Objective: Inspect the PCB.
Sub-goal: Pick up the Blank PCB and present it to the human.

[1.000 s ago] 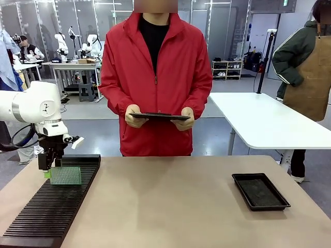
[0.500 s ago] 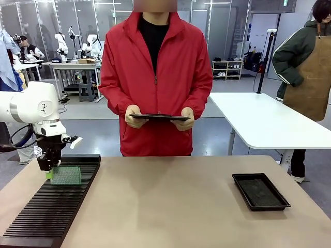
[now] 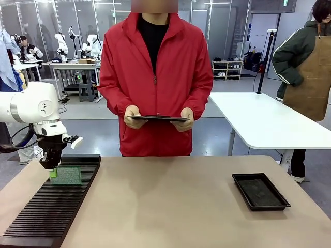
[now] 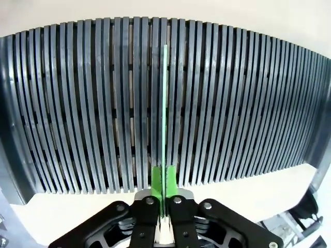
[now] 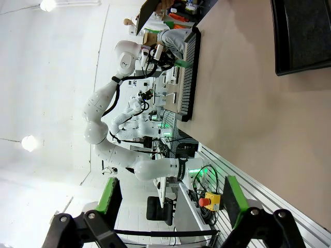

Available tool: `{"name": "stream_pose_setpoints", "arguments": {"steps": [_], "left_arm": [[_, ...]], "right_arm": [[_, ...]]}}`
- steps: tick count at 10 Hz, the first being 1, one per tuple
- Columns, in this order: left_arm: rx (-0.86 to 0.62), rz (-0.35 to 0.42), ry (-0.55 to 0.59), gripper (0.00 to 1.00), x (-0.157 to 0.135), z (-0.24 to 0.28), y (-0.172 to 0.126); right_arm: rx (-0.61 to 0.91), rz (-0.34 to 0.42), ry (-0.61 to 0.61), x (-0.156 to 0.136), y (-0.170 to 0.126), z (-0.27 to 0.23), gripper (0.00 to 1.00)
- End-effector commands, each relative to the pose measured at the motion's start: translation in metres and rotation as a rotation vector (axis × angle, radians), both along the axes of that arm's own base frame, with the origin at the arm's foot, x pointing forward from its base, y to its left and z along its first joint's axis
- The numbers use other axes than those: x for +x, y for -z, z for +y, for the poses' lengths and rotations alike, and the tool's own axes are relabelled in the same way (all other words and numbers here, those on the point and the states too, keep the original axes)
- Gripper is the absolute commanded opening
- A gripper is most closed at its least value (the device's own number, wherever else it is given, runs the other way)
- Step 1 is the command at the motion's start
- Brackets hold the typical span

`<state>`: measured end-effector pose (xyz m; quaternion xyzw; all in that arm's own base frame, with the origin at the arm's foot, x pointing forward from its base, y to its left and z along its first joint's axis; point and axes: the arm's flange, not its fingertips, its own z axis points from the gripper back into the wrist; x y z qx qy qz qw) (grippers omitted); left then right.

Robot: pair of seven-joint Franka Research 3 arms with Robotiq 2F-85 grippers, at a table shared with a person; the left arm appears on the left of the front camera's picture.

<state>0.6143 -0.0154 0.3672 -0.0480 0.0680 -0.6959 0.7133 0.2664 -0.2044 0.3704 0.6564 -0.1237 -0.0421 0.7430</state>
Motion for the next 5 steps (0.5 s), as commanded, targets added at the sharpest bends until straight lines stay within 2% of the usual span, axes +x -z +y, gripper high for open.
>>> {"name": "stream_pose_setpoints", "arguments": {"steps": [1, 3, 5], "left_arm": [[-0.034, 0.001, 0.009, 0.00, -0.004, 0.003, 0.000], [-0.030, 0.003, 0.002, 0.00, -0.004, 0.003, -0.003], [-0.065, -0.019, -0.038, 0.00, -0.009, 0.008, -0.022]], "right_arm": [[0.003, -0.004, -0.004, -0.003, 0.000, 0.000, 1.00], [0.003, -0.004, -0.004, -0.003, 0.000, 0.000, 1.00], [0.003, -0.004, -0.004, -0.003, 0.000, 0.000, 1.00]]}}
